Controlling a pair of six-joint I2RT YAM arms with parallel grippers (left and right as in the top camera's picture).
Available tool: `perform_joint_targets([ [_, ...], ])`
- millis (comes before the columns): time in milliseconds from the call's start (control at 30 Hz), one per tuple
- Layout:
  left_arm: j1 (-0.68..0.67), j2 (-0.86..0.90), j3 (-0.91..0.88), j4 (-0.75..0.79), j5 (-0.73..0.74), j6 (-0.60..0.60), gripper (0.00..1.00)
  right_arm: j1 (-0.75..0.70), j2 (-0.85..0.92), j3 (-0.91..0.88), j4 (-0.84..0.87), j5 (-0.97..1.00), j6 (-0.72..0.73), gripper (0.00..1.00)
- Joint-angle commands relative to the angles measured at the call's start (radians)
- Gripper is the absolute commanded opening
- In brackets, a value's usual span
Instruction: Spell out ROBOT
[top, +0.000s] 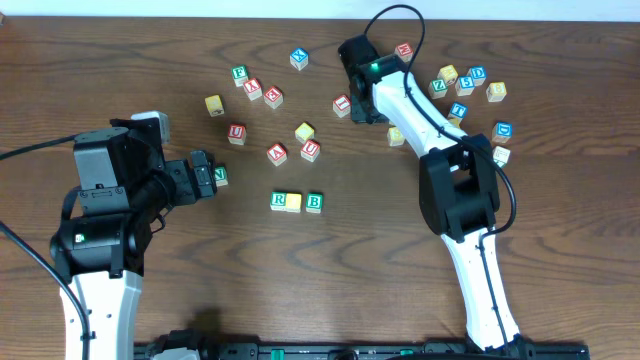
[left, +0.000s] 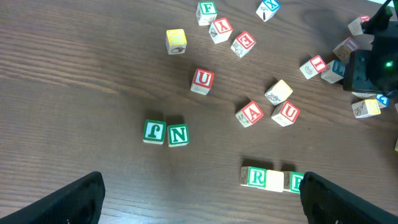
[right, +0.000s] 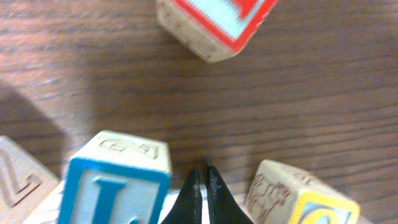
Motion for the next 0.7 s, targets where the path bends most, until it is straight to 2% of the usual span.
perform_joint_targets([
  [0, 0.004, -0.003, 0.022, 0.000, 0.012, 0.014, 0.98, 0.008, -0.045, 0.005, -0.013, 0.008, 0.043, 0.01],
  [333, 0.004, -0.003, 0.022, 0.000, 0.012, 0.014, 0.98, -0.003, -0.063, 0.005, -0.076, 0.096, 0.087, 0.01],
  [667, 0.004, -0.003, 0.022, 0.000, 0.012, 0.014, 0.98, -0.020, -0.066, 0.005, -0.157, 0.100, 0.130, 0.01],
])
